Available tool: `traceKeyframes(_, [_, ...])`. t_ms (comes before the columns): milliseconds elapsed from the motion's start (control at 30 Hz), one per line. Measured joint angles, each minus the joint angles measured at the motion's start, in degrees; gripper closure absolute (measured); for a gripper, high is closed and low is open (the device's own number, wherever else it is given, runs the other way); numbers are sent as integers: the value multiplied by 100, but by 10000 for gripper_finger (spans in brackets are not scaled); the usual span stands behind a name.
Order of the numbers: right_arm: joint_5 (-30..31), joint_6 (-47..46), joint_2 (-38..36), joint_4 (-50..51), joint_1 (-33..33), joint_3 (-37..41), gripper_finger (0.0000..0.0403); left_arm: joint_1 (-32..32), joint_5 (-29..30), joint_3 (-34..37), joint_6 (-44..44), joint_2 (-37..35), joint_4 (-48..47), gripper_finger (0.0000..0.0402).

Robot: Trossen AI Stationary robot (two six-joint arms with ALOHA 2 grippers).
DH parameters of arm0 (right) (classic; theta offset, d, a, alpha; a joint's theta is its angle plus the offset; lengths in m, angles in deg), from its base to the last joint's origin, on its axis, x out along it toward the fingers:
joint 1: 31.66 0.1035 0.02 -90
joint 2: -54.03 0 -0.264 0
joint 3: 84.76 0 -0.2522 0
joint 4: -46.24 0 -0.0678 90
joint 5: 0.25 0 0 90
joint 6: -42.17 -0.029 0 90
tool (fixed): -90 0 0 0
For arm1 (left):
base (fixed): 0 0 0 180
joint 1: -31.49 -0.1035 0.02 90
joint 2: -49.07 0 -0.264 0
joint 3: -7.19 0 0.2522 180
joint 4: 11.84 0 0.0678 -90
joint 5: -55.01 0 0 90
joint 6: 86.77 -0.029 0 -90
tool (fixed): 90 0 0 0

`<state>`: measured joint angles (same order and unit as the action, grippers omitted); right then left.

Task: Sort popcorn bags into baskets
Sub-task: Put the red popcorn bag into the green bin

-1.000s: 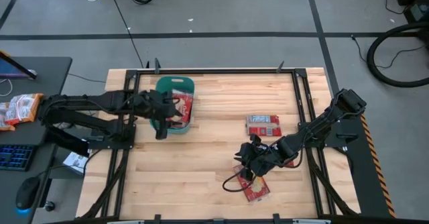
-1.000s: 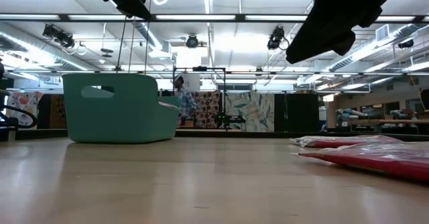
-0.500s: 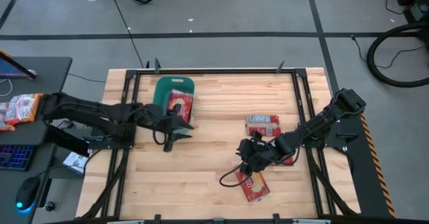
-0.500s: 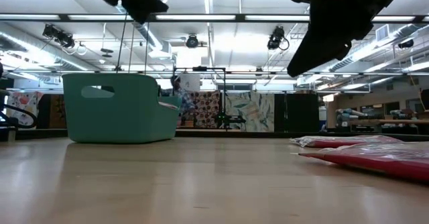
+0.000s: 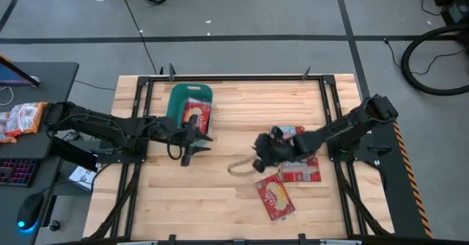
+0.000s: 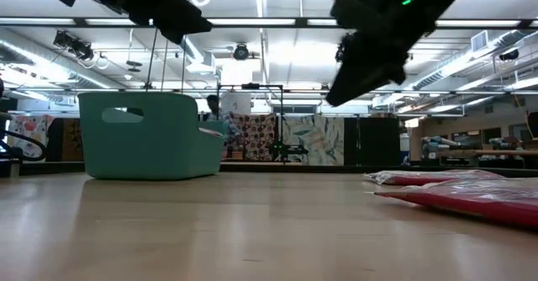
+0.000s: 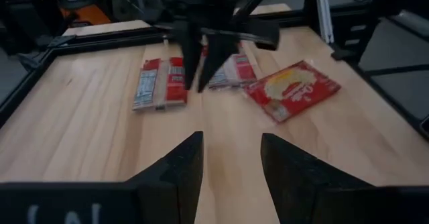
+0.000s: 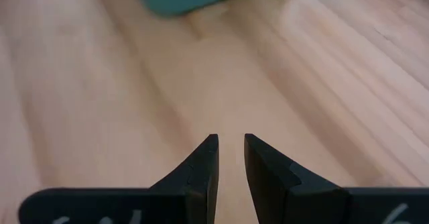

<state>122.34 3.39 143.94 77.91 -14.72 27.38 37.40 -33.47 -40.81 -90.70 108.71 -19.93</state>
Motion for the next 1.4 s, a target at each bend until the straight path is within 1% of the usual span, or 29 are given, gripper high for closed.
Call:
traceKeyframes(167, [-396,170,0,-772,-646,0,325,16,190,2,8,0,-272,247])
traceKeyframes(233, [-441,443,0,-1071,-755,0,325,45,197,9,-55,0,-417,247])
traceKeyframes(367, [-432,892,0,-1230,-809,0,325,71,192,347,-305,-4,-75,247])
traceKeyframes(500, [-416,874,0,-808,-892,0,325,-21,383,661,-364,-55,396,247])
traceKeyframes(567, [-463,762,0,-524,-1001,0,325,-96,496,681,-538,-52,331,247])
traceKeyframes(733, [-1256,458,0,498,-1360,-193,325,-342,544,681,-779,-55,367,247])
traceKeyframes(800, [-1391,407,0,910,-1424,-384,325,-444,388,681,-945,-81,377,247])
traceKeyframes(900, [-1336,429,0,1383,-1398,-748,325,-581,-64,674,-1026,-149,471,247])
traceKeyframes(1000, [-1095,434,-2,1580,-1254,-998,325,-662,-282,673,-1028,-206,530,247])
traceKeyframes(1133, [-821,332,-5,1580,-1039,-1056,325,-739,-282,673,-1029,-203,562,247])
traceKeyframes(1333, [-697,80,-4,1889,-895,-1056,325,-774,-281,673,-806,-195,523,247])
traceKeyframes(1400, [-715,-42,-4,2154,-897,-1056,325,-758,-282,673,-724,-193,487,247])
